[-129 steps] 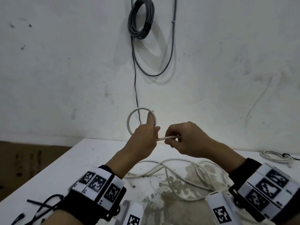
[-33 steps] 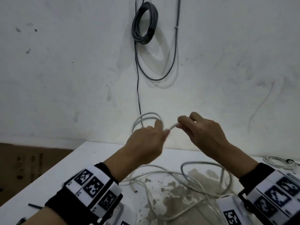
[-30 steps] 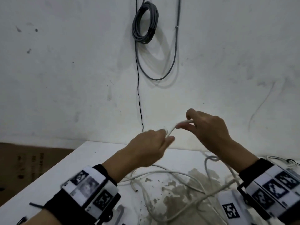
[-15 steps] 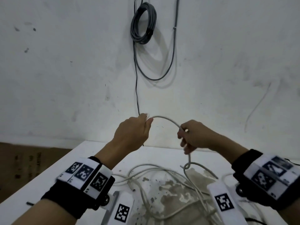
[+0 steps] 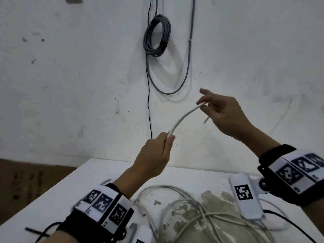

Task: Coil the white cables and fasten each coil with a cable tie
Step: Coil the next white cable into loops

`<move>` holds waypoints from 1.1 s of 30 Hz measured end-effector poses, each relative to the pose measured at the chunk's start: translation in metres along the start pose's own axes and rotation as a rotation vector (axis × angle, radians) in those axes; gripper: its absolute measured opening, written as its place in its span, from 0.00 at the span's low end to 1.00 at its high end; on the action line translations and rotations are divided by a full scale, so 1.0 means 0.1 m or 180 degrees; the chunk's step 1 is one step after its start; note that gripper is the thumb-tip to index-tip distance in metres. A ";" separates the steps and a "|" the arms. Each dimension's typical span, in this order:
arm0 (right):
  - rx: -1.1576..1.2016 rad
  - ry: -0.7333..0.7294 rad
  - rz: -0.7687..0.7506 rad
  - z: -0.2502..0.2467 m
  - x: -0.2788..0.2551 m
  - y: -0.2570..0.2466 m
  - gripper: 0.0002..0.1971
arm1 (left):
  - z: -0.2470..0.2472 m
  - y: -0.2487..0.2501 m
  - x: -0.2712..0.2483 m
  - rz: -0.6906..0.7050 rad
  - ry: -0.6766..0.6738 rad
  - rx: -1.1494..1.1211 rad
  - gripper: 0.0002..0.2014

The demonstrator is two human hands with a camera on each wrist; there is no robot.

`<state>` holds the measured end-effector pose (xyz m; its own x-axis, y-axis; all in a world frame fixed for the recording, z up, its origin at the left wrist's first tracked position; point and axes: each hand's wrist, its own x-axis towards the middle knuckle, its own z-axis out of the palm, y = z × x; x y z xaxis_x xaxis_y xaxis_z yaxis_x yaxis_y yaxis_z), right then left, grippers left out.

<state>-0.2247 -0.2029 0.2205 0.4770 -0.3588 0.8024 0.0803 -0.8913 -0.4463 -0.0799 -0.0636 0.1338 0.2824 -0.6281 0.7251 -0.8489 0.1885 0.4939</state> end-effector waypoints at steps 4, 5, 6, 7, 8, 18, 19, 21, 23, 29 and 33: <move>0.0073 0.0039 0.0366 0.05 -0.15 0.12 0.13 | -0.04 0.08 0.03 -0.0941 -0.0201 -0.1935 0.20; 0.0085 -0.0026 0.0404 0.06 -0.19 0.14 0.13 | -0.07 0.09 0.04 -0.1201 -0.0354 -0.2599 0.20; 0.0027 -0.0123 0.0448 0.08 -0.23 0.16 0.14 | -0.11 0.10 0.06 -0.1408 -0.0461 -0.3200 0.20; -0.0101 -0.0240 0.0496 0.09 -0.28 0.17 0.14 | -0.14 0.10 0.07 -0.1564 -0.0525 -0.3713 0.19; -0.0263 -0.0359 0.0540 0.11 -0.32 0.19 0.14 | -0.17 0.09 0.09 -0.1652 -0.0550 -0.4142 0.19; -0.0418 -0.0885 0.0333 0.48 -0.87 0.19 0.15 | -0.29 -0.03 0.07 -0.1620 -0.0080 -0.5395 0.15; -0.0331 -0.0945 0.0263 0.50 -0.90 0.17 0.15 | -0.29 -0.04 0.07 -0.1616 -0.0029 -0.5383 0.16; -0.0124 -0.0978 0.0100 0.51 -0.96 0.13 0.14 | -0.29 -0.05 0.07 -0.1591 0.0055 -0.5307 0.17; -0.0077 -0.1108 -0.0091 0.49 -0.99 0.09 0.09 | -0.30 -0.06 0.09 -0.1526 0.0139 -0.5244 0.18; -0.0764 -0.1235 -0.0759 0.40 -1.07 0.19 0.17 | -0.35 -0.04 0.11 -0.1475 0.0368 -0.5239 0.18; -0.1091 -0.0918 -0.1302 0.44 -1.10 0.28 0.17 | -0.32 0.00 0.11 -0.1529 0.0475 -0.5332 0.18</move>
<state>-0.2359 -0.1758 0.1027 0.6887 0.0788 0.7208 0.0436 -0.9968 0.0673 -0.0628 -0.0459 0.1572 0.4653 -0.8063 0.3653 0.6259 0.5915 0.5084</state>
